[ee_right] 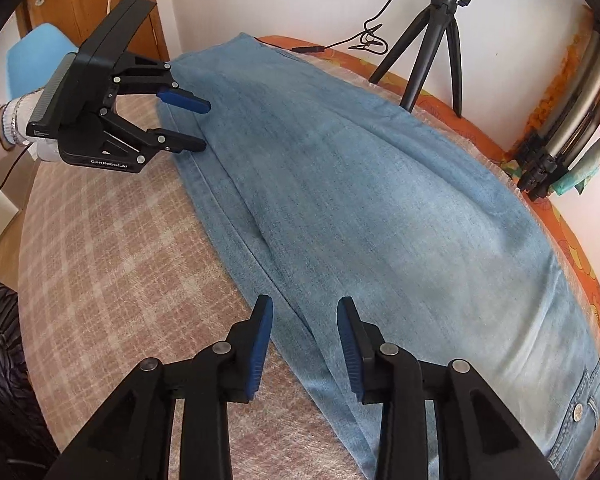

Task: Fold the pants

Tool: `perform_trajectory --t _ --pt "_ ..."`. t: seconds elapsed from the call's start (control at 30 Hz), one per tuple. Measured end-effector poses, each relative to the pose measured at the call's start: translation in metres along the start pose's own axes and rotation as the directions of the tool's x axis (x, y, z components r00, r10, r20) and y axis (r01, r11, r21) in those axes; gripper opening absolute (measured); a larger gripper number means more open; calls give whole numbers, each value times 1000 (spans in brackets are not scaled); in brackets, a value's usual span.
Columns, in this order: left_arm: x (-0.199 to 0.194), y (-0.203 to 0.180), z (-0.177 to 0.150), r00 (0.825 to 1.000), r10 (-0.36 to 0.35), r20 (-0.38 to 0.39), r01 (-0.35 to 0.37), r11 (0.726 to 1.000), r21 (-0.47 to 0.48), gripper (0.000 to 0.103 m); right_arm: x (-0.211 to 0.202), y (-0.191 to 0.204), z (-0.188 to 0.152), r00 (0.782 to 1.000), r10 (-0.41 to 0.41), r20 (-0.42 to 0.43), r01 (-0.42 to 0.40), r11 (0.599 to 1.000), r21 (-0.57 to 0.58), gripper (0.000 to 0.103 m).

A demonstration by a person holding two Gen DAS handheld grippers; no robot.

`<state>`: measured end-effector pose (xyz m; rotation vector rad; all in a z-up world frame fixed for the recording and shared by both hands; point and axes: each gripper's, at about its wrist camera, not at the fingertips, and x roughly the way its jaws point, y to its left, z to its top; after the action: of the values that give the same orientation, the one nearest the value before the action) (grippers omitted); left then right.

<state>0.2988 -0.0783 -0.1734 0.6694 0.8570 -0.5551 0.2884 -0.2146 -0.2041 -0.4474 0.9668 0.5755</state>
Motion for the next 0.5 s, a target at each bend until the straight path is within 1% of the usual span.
perform_trajectory --t 0.03,0.1,0.17,0.2,0.3,0.33,0.4,0.47,0.5 --pt "1 1 0 1000 -6 0 6 1000 -10 41 7 0 1 1000 -2 -15 2 1000 -4 33" --pt "0 1 0 1000 -10 2 10 1000 -6 41 18 3 3 998 -39 -49 38 999 -37 23" --pt "-2 0 0 1000 -13 5 13 1000 5 41 16 -1 6 998 -53 -46 51 998 -36 0" --pt "-3 0 0 1000 -14 7 14 1000 12 41 12 -6 8 998 -45 -36 45 999 -11 0" --pt "-5 -3 2 1000 4 17 -4 999 40 41 -9 -20 17 998 -59 22 58 998 39 0" --pt "-5 -5 3 1000 5 20 -6 999 50 41 -17 -25 19 998 -52 41 50 997 56 0" --pt "-4 -9 5 999 33 32 -35 997 69 41 -30 -30 21 998 -27 63 22 997 75 0" --pt "-4 -10 7 999 3 36 -5 998 57 41 -36 -33 22 997 -41 66 35 996 84 0" --pt "-5 -12 7 999 -4 40 2 999 53 41 -37 -34 22 997 -32 64 26 995 93 0"
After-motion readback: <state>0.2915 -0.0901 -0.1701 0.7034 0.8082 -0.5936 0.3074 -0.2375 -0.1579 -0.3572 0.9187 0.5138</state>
